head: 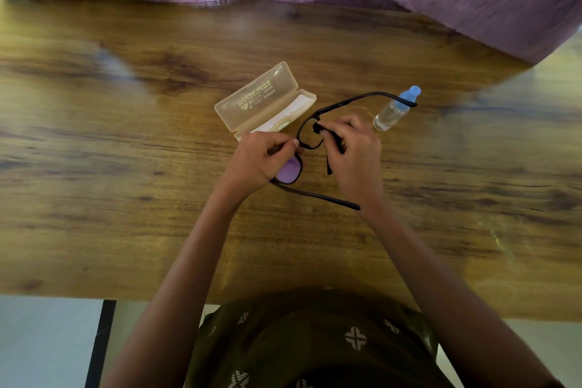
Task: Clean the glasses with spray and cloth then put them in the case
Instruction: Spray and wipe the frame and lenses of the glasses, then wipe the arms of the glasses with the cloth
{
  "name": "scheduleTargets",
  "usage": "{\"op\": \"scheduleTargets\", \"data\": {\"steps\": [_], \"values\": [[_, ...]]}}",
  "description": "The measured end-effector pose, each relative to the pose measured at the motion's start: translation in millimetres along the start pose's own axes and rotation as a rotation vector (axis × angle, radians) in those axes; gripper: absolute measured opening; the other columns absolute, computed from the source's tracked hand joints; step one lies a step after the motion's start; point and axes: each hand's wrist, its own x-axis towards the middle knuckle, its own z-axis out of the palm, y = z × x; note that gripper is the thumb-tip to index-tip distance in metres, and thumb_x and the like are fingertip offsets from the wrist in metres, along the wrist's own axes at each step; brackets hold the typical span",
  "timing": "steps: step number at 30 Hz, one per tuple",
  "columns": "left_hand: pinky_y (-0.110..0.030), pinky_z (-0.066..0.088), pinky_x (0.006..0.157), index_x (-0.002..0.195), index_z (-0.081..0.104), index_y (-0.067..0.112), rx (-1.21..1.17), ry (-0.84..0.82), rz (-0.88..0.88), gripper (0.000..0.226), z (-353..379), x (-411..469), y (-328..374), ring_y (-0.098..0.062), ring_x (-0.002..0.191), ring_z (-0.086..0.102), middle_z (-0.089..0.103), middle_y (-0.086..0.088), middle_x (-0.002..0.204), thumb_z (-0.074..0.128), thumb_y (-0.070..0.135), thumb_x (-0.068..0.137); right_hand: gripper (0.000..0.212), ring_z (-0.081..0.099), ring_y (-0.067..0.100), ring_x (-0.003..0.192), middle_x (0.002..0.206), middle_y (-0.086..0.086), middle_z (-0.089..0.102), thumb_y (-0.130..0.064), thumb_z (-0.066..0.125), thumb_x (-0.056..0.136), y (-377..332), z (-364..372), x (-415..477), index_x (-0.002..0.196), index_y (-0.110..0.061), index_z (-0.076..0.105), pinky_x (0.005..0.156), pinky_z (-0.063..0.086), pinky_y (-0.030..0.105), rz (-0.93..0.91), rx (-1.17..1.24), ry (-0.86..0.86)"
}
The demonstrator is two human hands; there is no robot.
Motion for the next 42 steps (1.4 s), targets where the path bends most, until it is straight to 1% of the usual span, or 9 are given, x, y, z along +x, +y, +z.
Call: {"op": "scheduleTargets", "data": {"steps": [4, 11, 15, 23, 27, 32, 35, 39, 42], "values": [[-0.016, 0.033, 0.049, 0.090, 0.078, 0.009, -0.007, 0.018, -0.011, 0.021, -1, -2, 2, -0.007, 0.048, 0.045, 0.067, -0.008, 0.060, 0.058, 0.014, 0.096, 0.018, 0.057, 0.009, 0.076, 0.090, 0.004, 0.065, -0.005, 0.069, 0.089, 1, 2, -4, 0.106, -0.006, 0.075, 0.067, 0.041, 0.009, 0.015, 0.030, -0.035], [-0.033, 0.044, 0.058, 0.094, 0.077, 0.014, 0.000, 0.044, 0.001, 0.019, -4, -1, -5, -0.032, 0.066, 0.060, 0.072, -0.015, 0.072, 0.059, 0.016, 0.096, 0.019, 0.059, 0.007, 0.079, 0.093, 0.004, 0.066, -0.004, 0.069, 0.089, -4, 2, -9, 0.106, -0.008, 0.075, 0.065, 0.043, 0.008, -0.029, 0.126, -0.122], [-0.052, 0.053, 0.076, 0.090, 0.076, 0.022, -0.080, 0.095, -0.076, 0.019, -8, -2, -3, -0.033, 0.078, 0.067, 0.074, -0.010, 0.079, 0.059, 0.026, 0.095, 0.015, 0.063, 0.002, 0.083, 0.098, -0.005, 0.070, -0.011, 0.070, 0.090, -10, -4, -6, 0.104, -0.014, 0.074, 0.071, 0.051, 0.014, 0.172, 0.347, -0.087], [-0.026, 0.057, 0.071, 0.082, 0.072, 0.017, -0.283, 0.208, -0.200, 0.023, -18, 5, 24, -0.011, 0.072, 0.071, 0.072, 0.005, 0.070, 0.056, 0.023, 0.097, 0.037, 0.064, 0.012, 0.082, 0.095, -0.011, 0.067, 0.001, 0.069, 0.088, -29, -23, -8, 0.122, -0.011, 0.062, 0.076, 0.054, 0.023, 0.145, 0.774, -0.465], [-0.027, 0.052, 0.063, 0.081, 0.070, 0.014, -0.246, 0.261, -0.269, 0.025, -17, 8, 33, -0.013, 0.071, 0.068, 0.071, -0.001, 0.075, 0.054, 0.027, 0.095, 0.039, 0.064, 0.038, 0.090, 0.114, 0.005, 0.070, -0.001, 0.069, 0.089, -43, -28, -10, 0.127, -0.005, 0.062, 0.081, 0.057, 0.049, 0.090, 0.816, -0.564], [-0.032, 0.054, 0.069, 0.083, 0.070, 0.014, -0.214, 0.273, -0.330, 0.023, -21, 7, 34, -0.018, 0.077, 0.069, 0.072, 0.001, 0.075, 0.055, 0.029, 0.092, 0.019, 0.068, 0.014, 0.090, 0.106, 0.006, 0.071, 0.000, 0.068, 0.089, -51, -32, -8, 0.107, -0.005, 0.071, 0.078, 0.054, 0.024, 0.094, 0.807, -0.454], [-0.040, 0.055, 0.077, 0.082, 0.070, 0.018, -0.246, 0.242, -0.344, 0.027, -29, 4, 29, -0.020, 0.077, 0.067, 0.071, 0.002, 0.074, 0.056, 0.039, 0.090, 0.017, 0.070, 0.016, 0.096, 0.105, 0.007, 0.074, -0.002, 0.068, 0.089, -49, -37, -2, 0.106, -0.001, 0.072, 0.083, 0.055, 0.027, 0.141, 0.813, -0.414], [-0.036, 0.055, 0.077, 0.089, 0.065, 0.016, 0.014, 0.276, -0.225, 0.038, -42, -4, 33, -0.013, 0.081, 0.066, 0.068, 0.009, 0.080, 0.051, 0.052, 0.093, 0.017, 0.071, 0.016, 0.097, 0.099, 0.003, 0.076, -0.008, 0.068, 0.086, -50, -50, 5, 0.102, -0.005, 0.073, 0.086, 0.056, 0.027, 0.216, 0.922, -0.427], [-0.029, 0.047, 0.088, 0.105, 0.065, 0.020, 0.169, 0.257, 0.148, 0.034, -55, -15, 43, -0.012, 0.105, 0.053, 0.059, 0.014, 0.103, 0.046, 0.047, 0.096, 0.018, 0.071, 0.011, 0.093, 0.093, -0.004, 0.076, -0.012, 0.065, 0.083, -50, -57, 9, 0.099, -0.009, 0.072, 0.080, 0.055, 0.021, 0.308, 1.085, -0.434]]}}
